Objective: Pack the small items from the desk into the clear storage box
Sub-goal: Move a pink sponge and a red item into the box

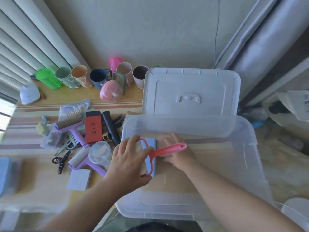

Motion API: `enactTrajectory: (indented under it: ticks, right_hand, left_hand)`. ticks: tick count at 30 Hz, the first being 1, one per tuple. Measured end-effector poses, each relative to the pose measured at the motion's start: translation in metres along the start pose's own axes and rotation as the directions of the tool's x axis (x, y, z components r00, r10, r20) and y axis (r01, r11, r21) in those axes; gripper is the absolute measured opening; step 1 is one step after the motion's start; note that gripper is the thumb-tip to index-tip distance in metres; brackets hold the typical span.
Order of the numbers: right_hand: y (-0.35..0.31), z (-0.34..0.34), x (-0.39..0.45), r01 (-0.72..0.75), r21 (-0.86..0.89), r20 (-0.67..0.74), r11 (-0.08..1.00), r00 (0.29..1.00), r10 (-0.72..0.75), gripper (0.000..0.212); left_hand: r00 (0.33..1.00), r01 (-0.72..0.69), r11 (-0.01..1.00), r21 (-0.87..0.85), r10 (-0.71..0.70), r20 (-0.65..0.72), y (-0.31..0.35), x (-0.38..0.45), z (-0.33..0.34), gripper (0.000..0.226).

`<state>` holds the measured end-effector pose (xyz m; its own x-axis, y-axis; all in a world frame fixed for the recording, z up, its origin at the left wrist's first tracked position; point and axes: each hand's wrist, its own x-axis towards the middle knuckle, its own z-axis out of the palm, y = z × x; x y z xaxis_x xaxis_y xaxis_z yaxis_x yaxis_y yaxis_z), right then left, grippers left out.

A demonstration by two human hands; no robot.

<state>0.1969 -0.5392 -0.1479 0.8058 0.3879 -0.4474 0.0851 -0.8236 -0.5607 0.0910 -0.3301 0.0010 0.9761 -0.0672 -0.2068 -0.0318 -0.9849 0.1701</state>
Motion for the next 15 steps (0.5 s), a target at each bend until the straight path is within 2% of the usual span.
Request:
enactTrajectory:
  ticks: [1,2,4,6,8,9,11,12,14,15]
  right_hand:
    - [0.002,-0.007,-0.001,0.055,0.0,0.013,0.999,0.998,-0.055,0.072]
    - [0.006,-0.02,-0.005,0.107,0.003,-0.003,0.994,0.994,-0.107,0.061]
    - [0.015,-0.049,-0.02,0.025,0.073,-0.082,0.997,0.996,-0.019,0.034]
    - [0.014,-0.08,-0.041,-0.044,0.16,-0.075,0.986,0.996,0.057,0.015]
    - [0.004,-0.097,-0.065,0.005,0.147,0.026,0.989,1.0,-0.009,0.011]
    - [-0.004,-0.1,-0.076,0.05,0.095,0.138,0.994,0.988,-0.063,0.016]
    - [-0.022,-0.091,-0.094,0.206,-0.09,0.374,0.974,0.914,-0.159,0.031]
    - [-0.028,-0.084,-0.101,0.256,-0.158,0.456,0.954,0.876,-0.16,0.032]
    - [-0.034,-0.07,-0.109,0.27,-0.223,0.537,0.936,0.836,-0.113,0.031]
    - [-0.035,-0.064,-0.112,0.242,-0.215,0.551,0.946,0.83,-0.087,0.031]
  left_hand:
    - [1.0,-0.006,1.0,0.026,0.005,0.02,0.0,0.001,0.001,0.081]
    - [0.999,-0.021,0.998,0.059,0.018,0.051,0.001,0.002,0.002,0.082]
    - [0.99,-0.083,0.989,0.126,0.067,0.125,0.004,0.003,0.006,0.083]
    - [0.972,-0.159,0.977,0.145,0.129,0.198,0.011,0.005,0.01,0.086]
    - [0.938,-0.199,0.974,0.108,0.158,0.308,0.021,0.005,0.013,0.092]
    - [0.91,-0.192,0.98,0.059,0.155,0.384,0.025,0.005,0.014,0.096]
    - [0.808,-0.098,0.993,-0.072,0.122,0.576,0.031,0.008,0.011,0.106]
    - [0.724,-0.016,0.99,-0.138,0.107,0.682,0.033,0.011,0.009,0.11]
    - [0.537,0.117,0.97,-0.215,0.121,0.835,0.035,0.013,0.003,0.107]
    - [0.48,0.152,0.962,-0.227,0.129,0.868,0.036,0.012,0.001,0.102]
